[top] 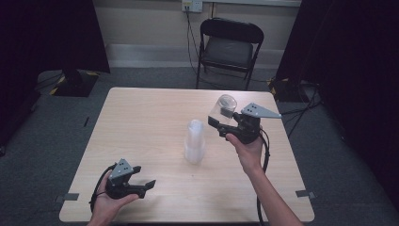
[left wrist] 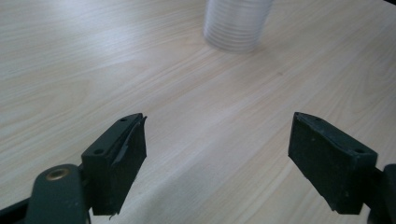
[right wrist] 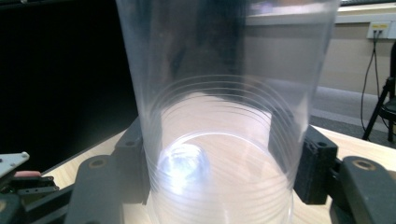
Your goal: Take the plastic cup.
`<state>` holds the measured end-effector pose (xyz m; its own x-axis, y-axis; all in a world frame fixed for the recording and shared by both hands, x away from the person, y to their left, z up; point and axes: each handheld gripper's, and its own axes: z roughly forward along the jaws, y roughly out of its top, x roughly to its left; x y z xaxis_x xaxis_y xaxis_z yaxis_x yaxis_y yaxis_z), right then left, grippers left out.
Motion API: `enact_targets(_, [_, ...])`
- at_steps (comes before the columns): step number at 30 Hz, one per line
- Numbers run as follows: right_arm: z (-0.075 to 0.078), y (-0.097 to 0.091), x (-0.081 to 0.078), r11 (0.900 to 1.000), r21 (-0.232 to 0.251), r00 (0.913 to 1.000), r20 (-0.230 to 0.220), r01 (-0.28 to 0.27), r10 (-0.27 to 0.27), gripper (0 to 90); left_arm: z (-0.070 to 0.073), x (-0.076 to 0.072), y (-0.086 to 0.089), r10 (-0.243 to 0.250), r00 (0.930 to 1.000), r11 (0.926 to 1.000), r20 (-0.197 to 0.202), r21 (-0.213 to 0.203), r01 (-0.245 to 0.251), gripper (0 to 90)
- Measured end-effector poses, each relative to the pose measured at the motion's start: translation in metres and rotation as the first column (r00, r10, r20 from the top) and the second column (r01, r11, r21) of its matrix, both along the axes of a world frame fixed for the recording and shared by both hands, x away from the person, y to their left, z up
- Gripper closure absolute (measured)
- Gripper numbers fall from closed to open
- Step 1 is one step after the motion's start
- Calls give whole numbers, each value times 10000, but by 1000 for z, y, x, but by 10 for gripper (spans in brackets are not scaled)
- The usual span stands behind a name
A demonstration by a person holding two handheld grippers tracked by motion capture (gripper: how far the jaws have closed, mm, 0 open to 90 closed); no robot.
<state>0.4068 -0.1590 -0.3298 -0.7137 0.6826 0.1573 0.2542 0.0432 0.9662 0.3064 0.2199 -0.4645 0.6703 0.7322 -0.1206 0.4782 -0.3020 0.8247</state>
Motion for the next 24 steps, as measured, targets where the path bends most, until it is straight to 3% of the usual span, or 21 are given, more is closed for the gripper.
enact_targets(3, [-3, -6, -3, 10000, 60, 9999, -102, 65, -65, 357, 2, -1, -3, -507, 9986, 9982, 164, -308, 511, 171])
enact_targets(6, [-6, -11, -7, 9999, 80, 9998, -159, 109, -107, 358, 4, -3, -7, -747, 9969, 9970, 248, -163, 752, 186])
enact_targets(9, [-9, -16, -11, 9999, 57, 9996, -224, 144, -143, 358, 4, -5, -11, -773, 9965, 9969, 315, -114, 777, 206])
enact_targets(11, [-11, -18, -13, 9998, 77, 9994, -287, 174, -171, 358, 6, -6, -12, -857, 9936, 9957, 741, -291, 881, 277])
enact_targets(16, [-16, -22, -20, 9999, 72, 9990, -411, 153, -150, 358, 9, -5, -16, -611, 9933, 9916, 979, -1073, 716, 287])
enact_targets(20, [-21, -23, -25, 9999, 86, 9982, -593, 121, -116, 358, 11, -2, -20, -559, 9929, 9912, 1050, -1140, 678, 278])
enact_targets(24, [-27, -23, -29, 9996, 290, 9963, -864, 17, 8, 358, 15, 0, -23, -714, 9905, 9880, 1173, -1278, 864, 327])
